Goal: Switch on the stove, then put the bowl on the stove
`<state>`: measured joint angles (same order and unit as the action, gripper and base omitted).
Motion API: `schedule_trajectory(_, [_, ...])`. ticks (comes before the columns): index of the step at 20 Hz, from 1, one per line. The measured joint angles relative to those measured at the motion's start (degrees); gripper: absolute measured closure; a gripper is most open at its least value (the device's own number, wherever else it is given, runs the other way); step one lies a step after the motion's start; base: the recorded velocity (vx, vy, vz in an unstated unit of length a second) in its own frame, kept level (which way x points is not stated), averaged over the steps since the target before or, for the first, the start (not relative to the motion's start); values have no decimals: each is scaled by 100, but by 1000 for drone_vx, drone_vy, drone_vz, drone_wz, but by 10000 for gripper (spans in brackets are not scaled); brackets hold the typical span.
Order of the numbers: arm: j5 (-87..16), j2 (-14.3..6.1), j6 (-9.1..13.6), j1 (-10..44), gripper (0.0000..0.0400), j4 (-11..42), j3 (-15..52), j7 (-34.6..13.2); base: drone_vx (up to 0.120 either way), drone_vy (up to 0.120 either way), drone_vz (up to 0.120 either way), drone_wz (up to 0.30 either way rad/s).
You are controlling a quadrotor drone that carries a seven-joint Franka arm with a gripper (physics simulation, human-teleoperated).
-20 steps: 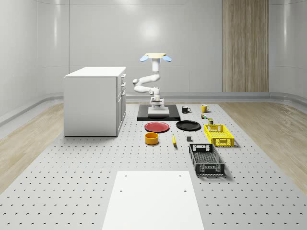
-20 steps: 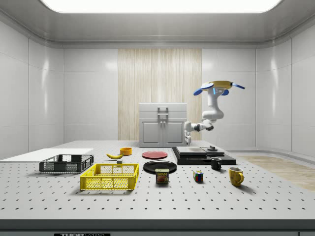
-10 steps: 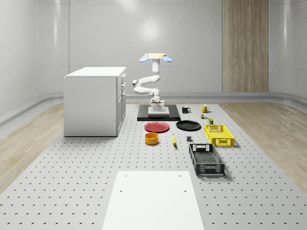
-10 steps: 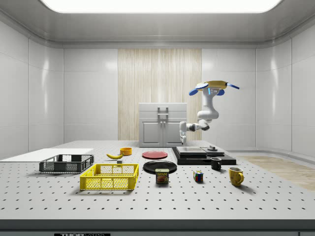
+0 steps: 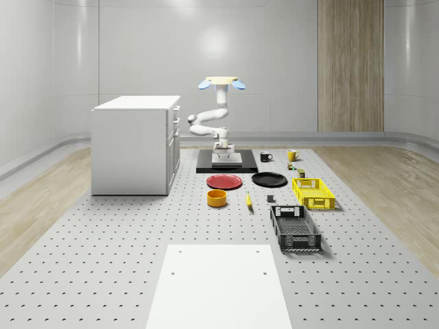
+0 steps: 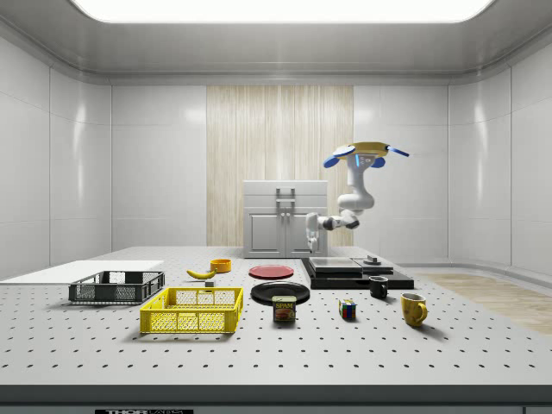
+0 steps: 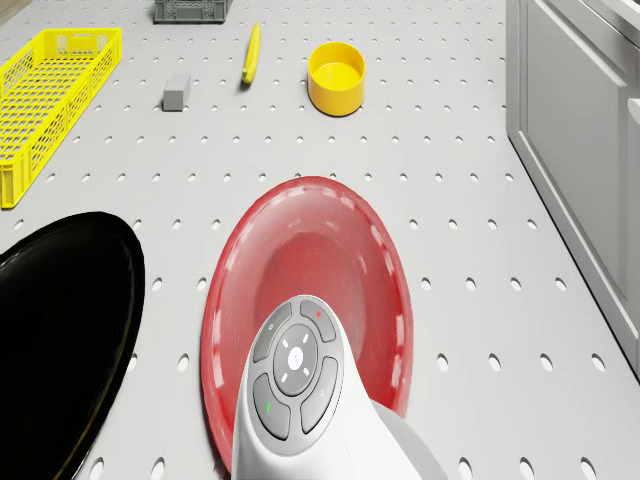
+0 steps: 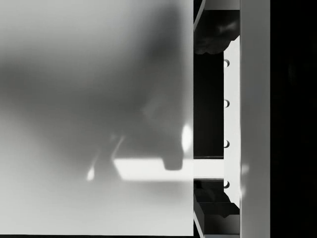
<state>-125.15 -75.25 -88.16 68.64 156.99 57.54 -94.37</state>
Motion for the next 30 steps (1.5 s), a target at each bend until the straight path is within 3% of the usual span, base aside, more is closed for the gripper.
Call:
schedule_trajectory(17, [15,-25,-23,18,0,-3,7,-14,120,0,0,0])
schedule_trajectory(22, [19,-32,-29,22,0,-4,9,-18,120,0,-96,0])
schedule_trajectory(30, [25,-42,-39,29,0,-5,12,-23,120,0,0,0])
